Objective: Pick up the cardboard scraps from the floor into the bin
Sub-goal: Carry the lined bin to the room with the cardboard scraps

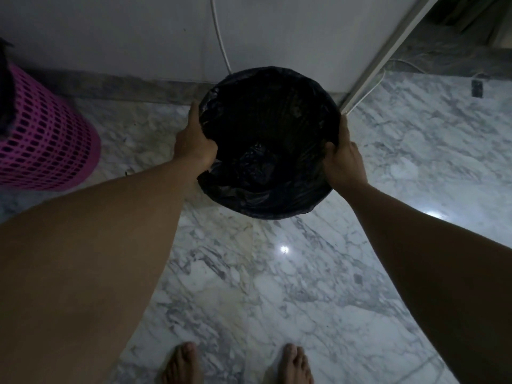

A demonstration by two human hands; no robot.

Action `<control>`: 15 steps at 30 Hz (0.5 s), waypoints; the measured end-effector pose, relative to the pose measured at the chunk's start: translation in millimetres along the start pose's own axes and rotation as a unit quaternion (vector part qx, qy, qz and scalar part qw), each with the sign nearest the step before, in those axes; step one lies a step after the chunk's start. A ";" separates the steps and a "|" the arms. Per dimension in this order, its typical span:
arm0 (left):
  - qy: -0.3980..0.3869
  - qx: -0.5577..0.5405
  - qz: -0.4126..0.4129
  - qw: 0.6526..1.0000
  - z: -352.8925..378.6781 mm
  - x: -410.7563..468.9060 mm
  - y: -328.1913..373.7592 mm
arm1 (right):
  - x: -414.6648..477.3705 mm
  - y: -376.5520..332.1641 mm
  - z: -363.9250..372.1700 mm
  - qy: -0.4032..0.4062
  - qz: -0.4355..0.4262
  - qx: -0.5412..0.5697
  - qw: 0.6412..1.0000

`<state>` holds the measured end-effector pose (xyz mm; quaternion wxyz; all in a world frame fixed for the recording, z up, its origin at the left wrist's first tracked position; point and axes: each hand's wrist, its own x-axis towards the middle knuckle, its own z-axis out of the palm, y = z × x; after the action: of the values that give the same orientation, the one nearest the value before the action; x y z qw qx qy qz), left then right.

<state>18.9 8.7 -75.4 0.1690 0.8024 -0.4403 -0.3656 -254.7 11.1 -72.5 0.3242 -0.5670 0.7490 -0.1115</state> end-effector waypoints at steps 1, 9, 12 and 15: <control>-0.002 -0.023 -0.003 1.000 -0.1 1.4 -3.8 | -2.2 2.4 1.5 0.002 0.012 0.013 1.000; -0.016 -0.056 0.026 0.998 -23.9 -24.2 -8.8 | -40.4 -8.3 -19.1 0.014 0.024 0.053 0.998; -0.020 -0.067 0.034 0.997 -47.8 -49.8 -4.2 | -58.6 -19.5 -39.8 0.005 0.025 0.060 0.998; -0.012 -0.083 0.025 0.996 -80.8 -77.2 2.4 | -84.2 -39.3 -64.5 -0.029 0.018 0.086 0.996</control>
<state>50.3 67.4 14.3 0.2393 0.7698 -0.4305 -0.4060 -251.3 62.7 28.1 0.3952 -0.5260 0.7373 -0.1535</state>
